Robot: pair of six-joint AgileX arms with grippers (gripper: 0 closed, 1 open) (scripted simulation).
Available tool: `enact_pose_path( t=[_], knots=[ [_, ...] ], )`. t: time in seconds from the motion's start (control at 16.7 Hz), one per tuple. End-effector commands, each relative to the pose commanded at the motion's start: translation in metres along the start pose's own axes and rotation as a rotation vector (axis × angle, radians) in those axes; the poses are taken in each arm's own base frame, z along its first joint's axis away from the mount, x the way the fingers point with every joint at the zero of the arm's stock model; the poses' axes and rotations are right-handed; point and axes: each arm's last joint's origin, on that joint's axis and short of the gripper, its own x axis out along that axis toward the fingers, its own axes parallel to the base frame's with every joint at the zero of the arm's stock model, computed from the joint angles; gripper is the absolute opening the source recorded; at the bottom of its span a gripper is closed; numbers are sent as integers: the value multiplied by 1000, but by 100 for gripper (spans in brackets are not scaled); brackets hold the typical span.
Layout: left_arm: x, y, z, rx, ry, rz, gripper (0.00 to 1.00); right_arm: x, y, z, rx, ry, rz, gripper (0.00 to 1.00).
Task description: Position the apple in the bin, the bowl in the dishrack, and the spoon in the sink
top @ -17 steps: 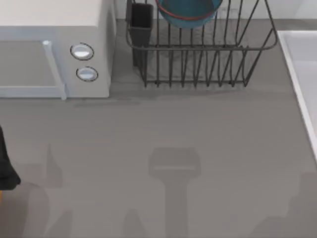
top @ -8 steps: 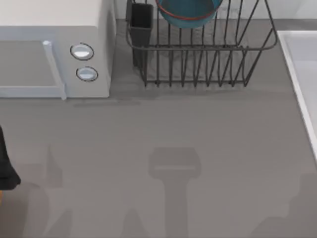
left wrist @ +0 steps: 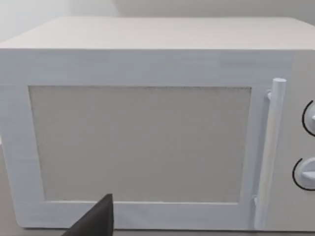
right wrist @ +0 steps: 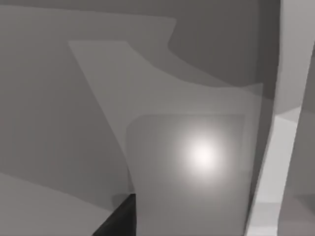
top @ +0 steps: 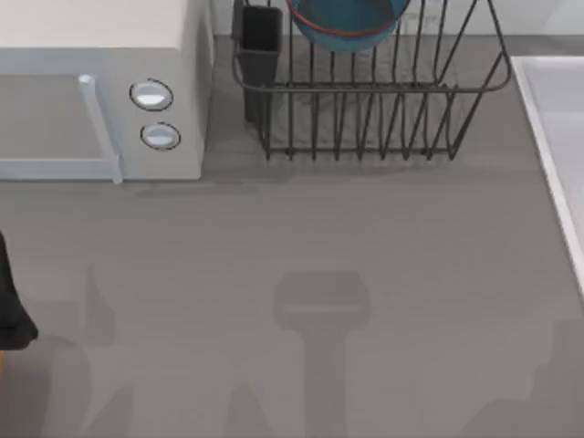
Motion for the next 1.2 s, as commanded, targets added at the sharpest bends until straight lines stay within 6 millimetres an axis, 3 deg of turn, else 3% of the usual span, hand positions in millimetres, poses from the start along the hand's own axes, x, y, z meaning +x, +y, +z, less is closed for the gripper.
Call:
enact_pose_path(
  t=[0.42, 0.48, 0.72, 1.2],
  knots=[
    [0, 0, 0, 0, 0, 0, 100, 0, 0, 0, 0, 0, 0, 0],
    [0, 0, 0, 0, 0, 0, 100, -22, 0, 1, 34, 34, 1, 0],
    [0, 0, 0, 0, 0, 0, 100, -39, -4, -1, 30, 40, -8, 0],
    [0, 0, 0, 0, 0, 0, 100, -118, 0, 0, 34, 32, 6, 0]
  ],
)
